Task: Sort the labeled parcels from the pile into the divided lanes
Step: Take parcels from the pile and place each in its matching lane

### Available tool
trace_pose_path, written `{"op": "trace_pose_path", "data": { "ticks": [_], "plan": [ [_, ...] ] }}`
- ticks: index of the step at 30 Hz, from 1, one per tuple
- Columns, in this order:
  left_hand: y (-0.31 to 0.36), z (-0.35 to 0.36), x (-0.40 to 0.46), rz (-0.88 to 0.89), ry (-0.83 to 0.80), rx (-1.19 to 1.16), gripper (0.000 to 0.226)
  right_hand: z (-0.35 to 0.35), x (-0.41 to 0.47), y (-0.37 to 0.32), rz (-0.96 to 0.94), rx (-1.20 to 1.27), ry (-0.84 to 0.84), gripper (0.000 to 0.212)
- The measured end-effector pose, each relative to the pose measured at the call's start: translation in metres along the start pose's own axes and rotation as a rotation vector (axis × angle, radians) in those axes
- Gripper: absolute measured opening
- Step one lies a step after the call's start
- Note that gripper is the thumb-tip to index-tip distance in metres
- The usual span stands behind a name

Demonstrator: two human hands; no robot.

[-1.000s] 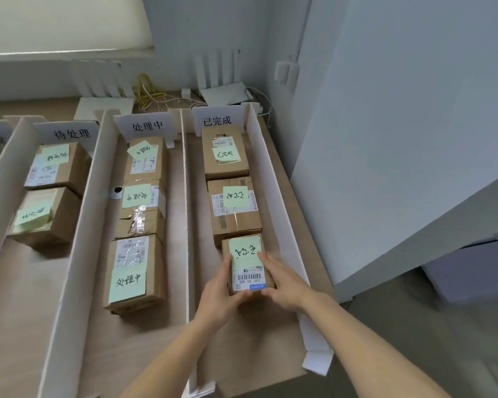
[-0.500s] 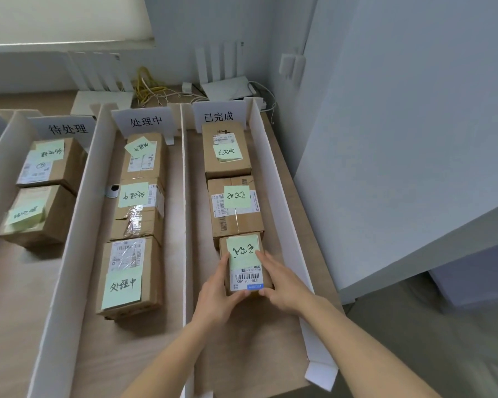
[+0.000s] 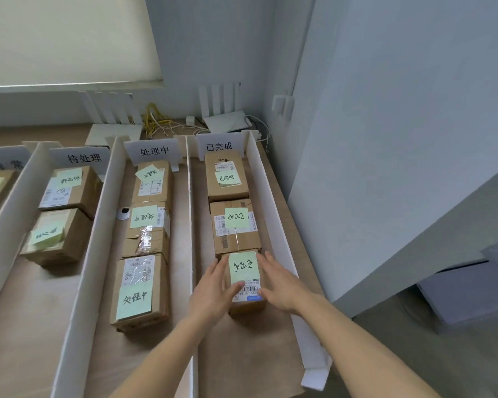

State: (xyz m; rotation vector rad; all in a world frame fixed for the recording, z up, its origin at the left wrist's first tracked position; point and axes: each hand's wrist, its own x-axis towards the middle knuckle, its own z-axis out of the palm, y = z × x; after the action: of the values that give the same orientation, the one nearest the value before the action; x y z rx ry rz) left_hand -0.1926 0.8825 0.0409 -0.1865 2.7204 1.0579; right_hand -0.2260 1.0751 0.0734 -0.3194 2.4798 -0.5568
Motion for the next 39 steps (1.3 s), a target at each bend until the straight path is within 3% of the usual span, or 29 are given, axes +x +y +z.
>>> {"op": "trace_pose_path", "data": {
  "ticks": [11, 21, 29, 39],
  "plan": [
    [0.085, -0.180, -0.061, 0.140, 0.248, 0.235, 0.074, -0.144, -0.074, -0.122, -0.168, -0.289, 0.247, 0.076],
    [0.110, -0.363, -0.189, 0.045, 0.608, 0.246, 0.065, -0.213, -0.151, -0.289, -0.425, -0.401, 0.391, 0.073],
    [0.045, -0.485, -0.341, -0.185, 0.830, 0.299, 0.073, -0.188, -0.210, -0.453, -0.692, -0.454, 0.407, 0.073],
    [-0.081, -0.590, -0.518, -0.412, 1.020, 0.268, 0.075, -0.089, -0.270, -0.663, -0.965, -0.532, 0.354, 0.072]
  ]
}}
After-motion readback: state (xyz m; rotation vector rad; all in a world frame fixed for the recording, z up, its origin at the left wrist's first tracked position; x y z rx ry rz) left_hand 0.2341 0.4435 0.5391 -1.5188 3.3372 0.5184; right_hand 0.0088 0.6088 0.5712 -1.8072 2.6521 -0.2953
